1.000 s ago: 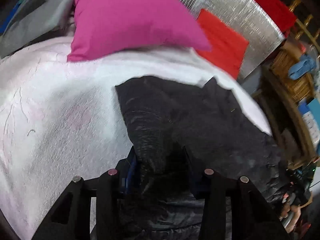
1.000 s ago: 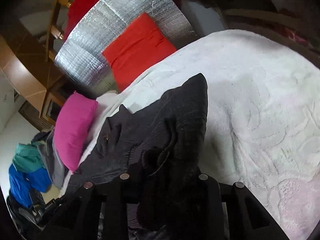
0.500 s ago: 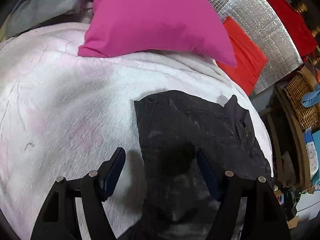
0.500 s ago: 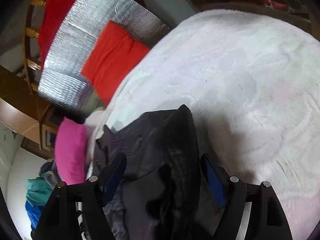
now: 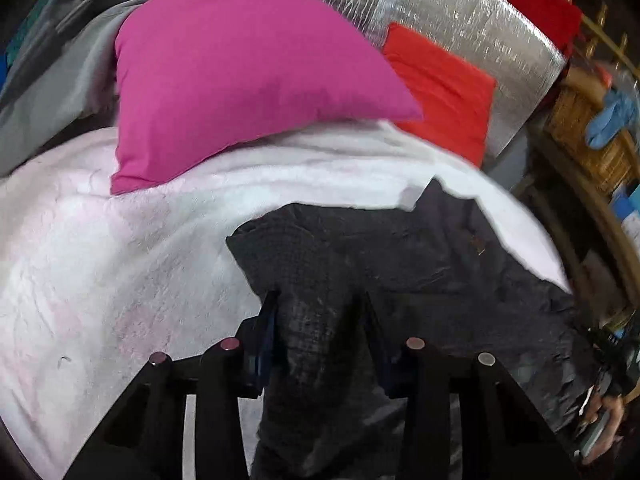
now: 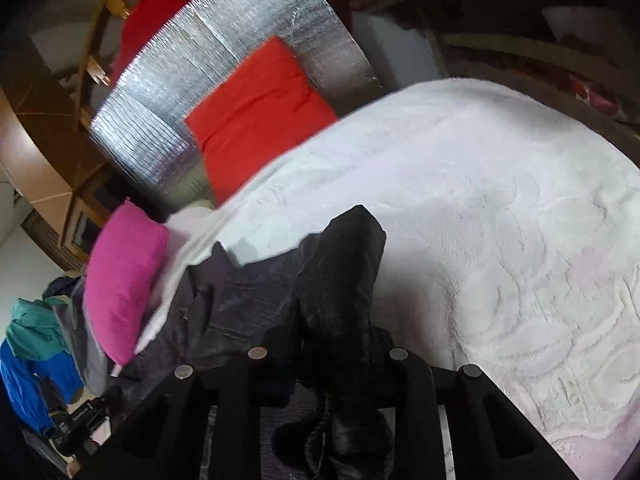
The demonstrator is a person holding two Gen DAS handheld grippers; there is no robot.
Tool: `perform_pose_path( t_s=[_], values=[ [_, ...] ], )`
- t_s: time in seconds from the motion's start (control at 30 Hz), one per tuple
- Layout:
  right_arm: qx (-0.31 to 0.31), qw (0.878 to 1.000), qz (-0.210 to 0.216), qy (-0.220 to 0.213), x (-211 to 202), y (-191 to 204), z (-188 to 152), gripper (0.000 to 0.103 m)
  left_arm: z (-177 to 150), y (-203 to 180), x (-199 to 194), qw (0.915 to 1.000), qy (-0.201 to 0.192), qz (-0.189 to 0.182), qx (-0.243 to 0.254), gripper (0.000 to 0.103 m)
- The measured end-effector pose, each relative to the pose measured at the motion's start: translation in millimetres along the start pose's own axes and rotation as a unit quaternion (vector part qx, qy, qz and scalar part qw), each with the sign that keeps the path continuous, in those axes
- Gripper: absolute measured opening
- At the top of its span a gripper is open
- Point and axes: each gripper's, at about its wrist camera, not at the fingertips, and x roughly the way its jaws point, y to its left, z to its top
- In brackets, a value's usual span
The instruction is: Fold large clothes
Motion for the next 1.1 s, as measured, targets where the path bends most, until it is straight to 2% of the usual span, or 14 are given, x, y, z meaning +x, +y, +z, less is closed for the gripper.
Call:
perform_pose_path(
  t_s=[0.13, 0.17, 0.2, 0.23, 0.3, 0.5, 0.53, 0.63, 0.67, 0.8, 0.9, 0.97, 1.03, 1.1],
  values=[
    [0.061, 0.997, 0.020, 0.040, 4, -22, -6, 0.033, -9, 16, 13, 0.9982, 0.051, 0.011, -0.030, 0.058],
    [0.061, 0.997, 0.019, 0.039, -3, -22, -4, 0.048, -10, 19, 11, 0.9976, 0.056, 0.004, -0.041, 0.060],
    [0.060, 0.997, 0.019, 0.039, -9, -22, -4, 0.073, -10, 20, 8, 0.9973, 0.056, 0.000, -0.046, 0.061],
    [0.058, 0.997, 0.022, 0.037, -16, -22, -5, 0.081, -11, 20, 4, 0.9972, 0.056, -0.002, -0.048, 0.063],
    [0.049, 0.998, 0.017, 0.039, -26, -23, -9, 0.082, -13, 21, -4, 0.9967, 0.058, -0.001, -0.057, 0.073],
    [0.035, 0.994, 0.038, 0.093, -27, -30, -35, 0.080, -41, 28, -17, 0.9907, 0.093, -0.028, -0.095, 0.074],
    [0.023, 0.994, 0.038, 0.103, -23, -27, -42, 0.077, -47, 27, -15, 0.9902, 0.101, -0.021, -0.094, 0.074],
    [-0.012, 0.996, 0.022, 0.086, -30, -14, -52, 0.049, -54, 22, -15, 0.9917, 0.091, -0.014, -0.090, 0.074],
    [-0.020, 0.997, 0.020, 0.075, -38, -11, -52, 0.035, -54, 18, -17, 0.9929, 0.084, -0.013, -0.083, 0.072],
    [-0.068, 0.997, 0.021, 0.003, -86, 12, -55, 0.028, -56, 5, -28, 0.9962, 0.068, -0.006, -0.054, 0.068],
    [-0.081, 0.996, -0.033, 0.025, -72, 4, -63, 0.028, -60, 0, -21, 0.9962, 0.081, 0.013, -0.029, 0.069],
    [-0.059, 0.996, -0.034, 0.062, -53, -10, -67, 0.032, -64, -3, -14, 0.9951, 0.095, 0.026, -0.010, 0.073],
    [-0.032, 0.997, -0.024, 0.059, -56, -15, -65, 0.040, -65, -3, -16, 0.9945, 0.099, 0.031, -0.005, 0.074],
    [-0.022, 0.997, -0.019, 0.068, -64, -15, -62, 0.064, -66, -2, -22, 0.9943, 0.101, 0.030, -0.012, 0.074]
  ],
)
